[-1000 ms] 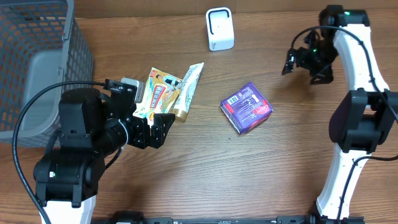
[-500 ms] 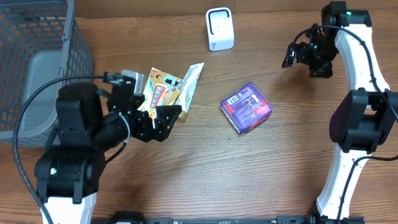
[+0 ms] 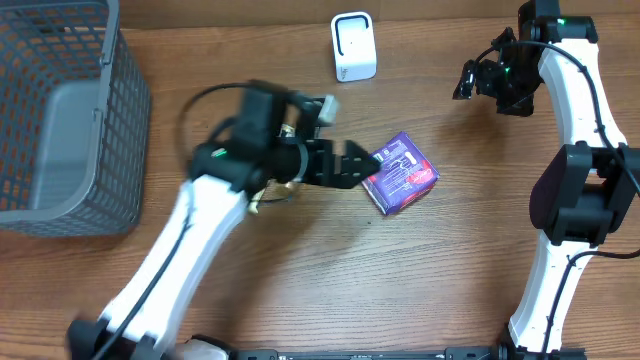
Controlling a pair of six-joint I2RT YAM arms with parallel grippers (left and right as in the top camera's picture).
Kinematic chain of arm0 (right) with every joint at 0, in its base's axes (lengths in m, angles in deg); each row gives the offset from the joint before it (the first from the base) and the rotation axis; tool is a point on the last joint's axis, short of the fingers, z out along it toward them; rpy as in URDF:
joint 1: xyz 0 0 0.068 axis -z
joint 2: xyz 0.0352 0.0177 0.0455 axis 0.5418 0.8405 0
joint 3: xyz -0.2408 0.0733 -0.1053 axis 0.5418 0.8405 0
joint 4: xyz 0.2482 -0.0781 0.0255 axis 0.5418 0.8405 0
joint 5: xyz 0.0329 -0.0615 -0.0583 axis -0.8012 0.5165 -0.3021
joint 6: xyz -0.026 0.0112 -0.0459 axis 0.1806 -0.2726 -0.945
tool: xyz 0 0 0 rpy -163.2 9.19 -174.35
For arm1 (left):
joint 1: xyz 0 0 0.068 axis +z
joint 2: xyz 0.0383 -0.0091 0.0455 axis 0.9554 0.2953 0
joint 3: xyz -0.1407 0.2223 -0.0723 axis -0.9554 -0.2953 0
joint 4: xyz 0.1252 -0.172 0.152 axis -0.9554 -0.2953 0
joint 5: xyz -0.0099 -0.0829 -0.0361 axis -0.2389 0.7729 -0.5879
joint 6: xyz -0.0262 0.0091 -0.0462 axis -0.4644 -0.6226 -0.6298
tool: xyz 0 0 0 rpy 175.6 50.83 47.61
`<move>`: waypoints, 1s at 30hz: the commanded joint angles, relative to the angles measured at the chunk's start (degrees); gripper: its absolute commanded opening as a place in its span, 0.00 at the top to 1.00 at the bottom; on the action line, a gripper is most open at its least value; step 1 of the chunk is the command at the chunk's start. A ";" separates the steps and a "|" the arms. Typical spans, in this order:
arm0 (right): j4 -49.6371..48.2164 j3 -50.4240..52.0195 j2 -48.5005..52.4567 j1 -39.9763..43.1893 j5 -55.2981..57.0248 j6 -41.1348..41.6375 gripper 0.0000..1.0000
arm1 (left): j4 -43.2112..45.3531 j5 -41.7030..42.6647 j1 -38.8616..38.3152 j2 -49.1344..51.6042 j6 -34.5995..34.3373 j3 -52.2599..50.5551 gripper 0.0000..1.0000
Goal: Scan the item barcode
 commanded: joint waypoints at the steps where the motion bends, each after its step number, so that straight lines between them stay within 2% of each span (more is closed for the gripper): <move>1: -0.17 -1.25 -2.03 -0.22 -0.68 -0.04 0.00 | 1.51 1.20 -1.99 6.88 -3.89 -0.57 0.00; 6: -0.17 -1.25 -2.03 -0.20 -0.68 -0.04 0.00 | 2.36 -2.10 -1.60 15.45 -4.13 -0.57 0.00; 8: -0.17 -1.25 -2.05 -0.20 -0.68 -0.04 0.00 | 2.34 -3.98 -1.20 18.18 -6.38 -0.57 0.00; 11: -0.17 -1.25 -2.05 -0.20 -0.66 -0.04 0.00 | 2.99 -3.87 -1.20 21.66 -9.40 -0.57 0.00; 14: -0.17 -1.25 -2.05 -0.20 -0.66 -0.04 0.00 | 4.39 -3.34 -1.29 24.35 -9.44 -0.57 0.01; 17: -0.17 -1.25 -2.05 -0.20 -0.66 -0.04 0.00 | 6.75 -2.51 -1.57 26.16 -9.46 -0.57 0.11; 18: -0.17 -1.25 -2.05 -0.20 -0.66 -0.04 0.00 | 8.61 -2.14 -1.84 26.97 -9.46 -0.57 0.19; 20: -0.17 -1.25 -2.05 -0.20 -0.68 -0.04 0.00 | 10.34 -2.21 -2.32 27.69 -9.81 -0.57 0.26; 23: -0.17 -1.25 -2.03 -0.20 -0.68 -0.04 0.00 | 12.98 -2.25 -3.08 28.68 -10.82 -0.57 0.28; 30: -0.17 -1.25 -2.05 -0.22 -0.66 -0.04 0.00 | 14.97 -4.28 -3.65 29.44 -12.66 -0.57 0.49</move>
